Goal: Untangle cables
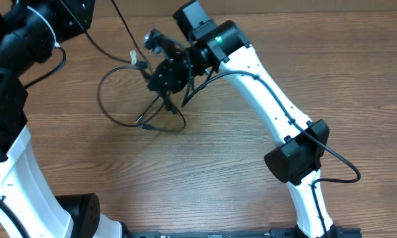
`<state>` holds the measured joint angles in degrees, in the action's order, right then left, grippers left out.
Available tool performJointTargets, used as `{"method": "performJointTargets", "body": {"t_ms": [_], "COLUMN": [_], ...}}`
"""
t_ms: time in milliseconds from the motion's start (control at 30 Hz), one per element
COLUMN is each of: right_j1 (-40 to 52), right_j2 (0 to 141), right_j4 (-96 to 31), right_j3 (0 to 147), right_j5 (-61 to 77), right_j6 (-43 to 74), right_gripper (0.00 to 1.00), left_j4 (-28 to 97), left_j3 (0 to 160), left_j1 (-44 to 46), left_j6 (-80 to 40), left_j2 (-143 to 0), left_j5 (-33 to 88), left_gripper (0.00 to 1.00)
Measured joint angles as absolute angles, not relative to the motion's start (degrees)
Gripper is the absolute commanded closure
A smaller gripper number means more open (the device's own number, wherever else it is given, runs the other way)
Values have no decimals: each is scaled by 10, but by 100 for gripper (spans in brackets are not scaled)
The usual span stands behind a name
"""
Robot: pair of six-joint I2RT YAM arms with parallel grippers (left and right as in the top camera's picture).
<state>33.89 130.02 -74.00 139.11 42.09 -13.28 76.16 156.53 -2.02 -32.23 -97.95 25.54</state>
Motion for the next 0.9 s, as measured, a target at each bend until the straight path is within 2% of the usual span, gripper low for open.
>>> {"method": "performJointTargets", "body": {"t_ms": [333, 533, 600, 733, 800, 900], "right_j1": [244, 218, 218, 218, 218, 218], "right_j2": [1254, 1197, 1188, 1185, 1185, 1185], "right_j4": [-840, -882, -890, -894, -894, -890], "right_j3": [1391, 1391, 1391, 1391, 1391, 1391], "right_j5": [279, 220, 202, 183, 178, 175], "right_j6": [4, 116, 157, 202, 218, 243], "right_gripper": [96, 96, 96, 96, 96, 96], "left_j4": [893, 928, 933, 931, 929, 932], "left_j3": [1565, 1565, 1565, 1565, 1565, 1564], "left_j1": [-20, -20, -20, -20, -20, -21], "left_j6": [-283, -253, -235, -184, -145, -87], "left_j2": [-1016, -1083, -1109, -1156, -1173, -1184], "left_j5": [101, 62, 67, 122, 176, 263], "left_gripper": [96, 96, 90, 60, 55, 53]}}
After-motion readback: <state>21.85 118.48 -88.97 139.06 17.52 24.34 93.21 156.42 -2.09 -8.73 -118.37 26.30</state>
